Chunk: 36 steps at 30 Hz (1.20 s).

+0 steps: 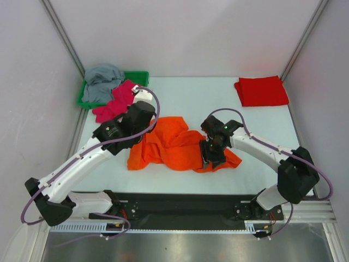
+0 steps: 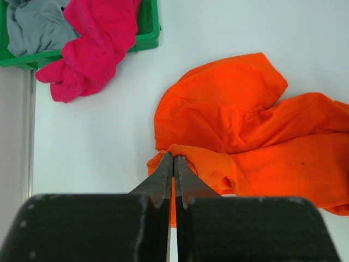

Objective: Fold and stack the t-shirts
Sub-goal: Flatten the tshirt out

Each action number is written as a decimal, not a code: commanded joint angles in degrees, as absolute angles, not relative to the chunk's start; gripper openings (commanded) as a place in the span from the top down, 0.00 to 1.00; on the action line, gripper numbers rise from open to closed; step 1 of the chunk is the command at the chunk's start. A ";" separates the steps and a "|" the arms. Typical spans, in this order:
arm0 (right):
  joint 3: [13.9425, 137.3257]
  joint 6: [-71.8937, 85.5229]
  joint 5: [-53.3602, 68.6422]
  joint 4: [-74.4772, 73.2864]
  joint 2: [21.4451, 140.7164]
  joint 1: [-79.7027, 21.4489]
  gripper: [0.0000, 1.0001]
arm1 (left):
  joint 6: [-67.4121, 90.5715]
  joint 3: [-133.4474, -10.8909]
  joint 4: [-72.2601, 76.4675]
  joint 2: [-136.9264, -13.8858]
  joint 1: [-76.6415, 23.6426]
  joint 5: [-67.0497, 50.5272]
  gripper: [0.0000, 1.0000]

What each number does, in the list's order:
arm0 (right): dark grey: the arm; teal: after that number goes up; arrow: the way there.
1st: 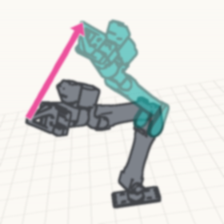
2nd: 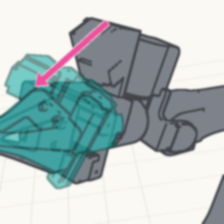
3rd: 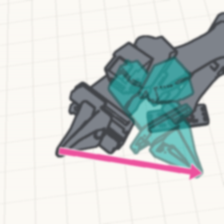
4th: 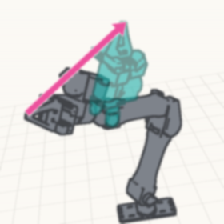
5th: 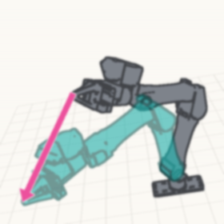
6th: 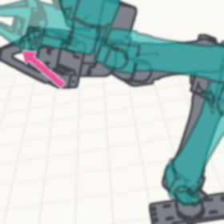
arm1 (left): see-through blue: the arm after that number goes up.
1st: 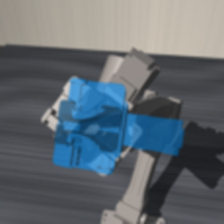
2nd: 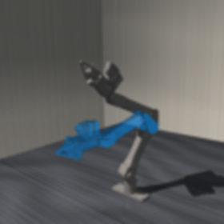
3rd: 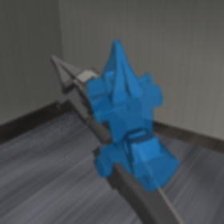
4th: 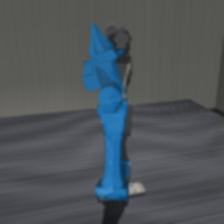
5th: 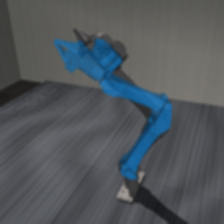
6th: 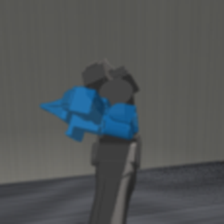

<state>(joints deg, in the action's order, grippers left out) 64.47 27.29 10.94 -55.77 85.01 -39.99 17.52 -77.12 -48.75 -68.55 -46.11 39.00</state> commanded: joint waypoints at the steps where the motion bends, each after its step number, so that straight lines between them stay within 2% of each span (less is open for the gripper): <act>1: 61.97 30.58 10.72 -49.14 87.53 -39.46 0.48 | 18.45 -79.98 -48.95 -65.23 -45.53 36.66 1.00; 4: 61.35 31.81 11.95 -45.89 89.29 -39.55 0.48 | 19.68 -79.19 -48.52 -62.94 -45.53 35.16 1.00; 5: 61.17 33.30 11.26 -45.10 90.34 -39.55 0.43 | 20.04 -78.84 -47.73 -61.45 -45.44 34.03 1.00; 7: 61.26 36.10 9.42 -42.98 92.36 -39.55 0.41 | 21.26 -77.96 -47.37 -60.39 -45.44 32.35 1.00; 10: 61.52 38.14 7.13 -42.01 95.26 -39.55 0.44 | 22.85 -77.78 -48.16 -58.98 -45.44 31.91 1.00; 13: 61.70 38.59 3.43 -42.36 97.82 -39.55 0.62 | 23.47 -77.78 -48.87 -57.66 -45.44 32.34 1.00; 14: 61.79 38.41 1.77 -43.06 98.00 -39.64 0.83 | 23.38 -77.87 -49.04 -57.31 -45.44 33.13 1.00; 17: 62.31 37.10 0.53 -44.64 97.47 -39.46 1.00 | 23.03 -78.74 -50.45 -55.90 -45.44 35.15 1.00; 22: 67.75 31.57 2.81 -56.84 89.94 -39.03 1.00 | 20.57 -80.50 -50.63 -52.04 -45.44 41.56 1.00; 27: 74.69 21.37 13.79 -69.23 87.01 -33.41 1.00 | 16.80 -81.92 -49.05 -52.82 -45.44 41.05 1.00; 31: 77.34 15.12 18.36 -68.21 92.53 -26.03 0.96 | 13.72 -79.90 -43.60 -55.10 -45.26 39.56 1.00; 33: 78.92 13.45 18.73 -65.14 98.07 -23.38 0.80 | 12.57 -80.16 -42.46 -59.12 -44.65 38.50 1.00; 35: 82.52 13.53 13.31 -62.07 101.50 -22.94 0.49 | 11.95 -80.07 -41.84 -61.86 -44.21 36.92 1.00; 36: 83.66 14.14 10.75 -61.96 103.78 -22.77 0.45 | 11.87 -79.98 -41.66 -64.75 -43.60 36.57 1.00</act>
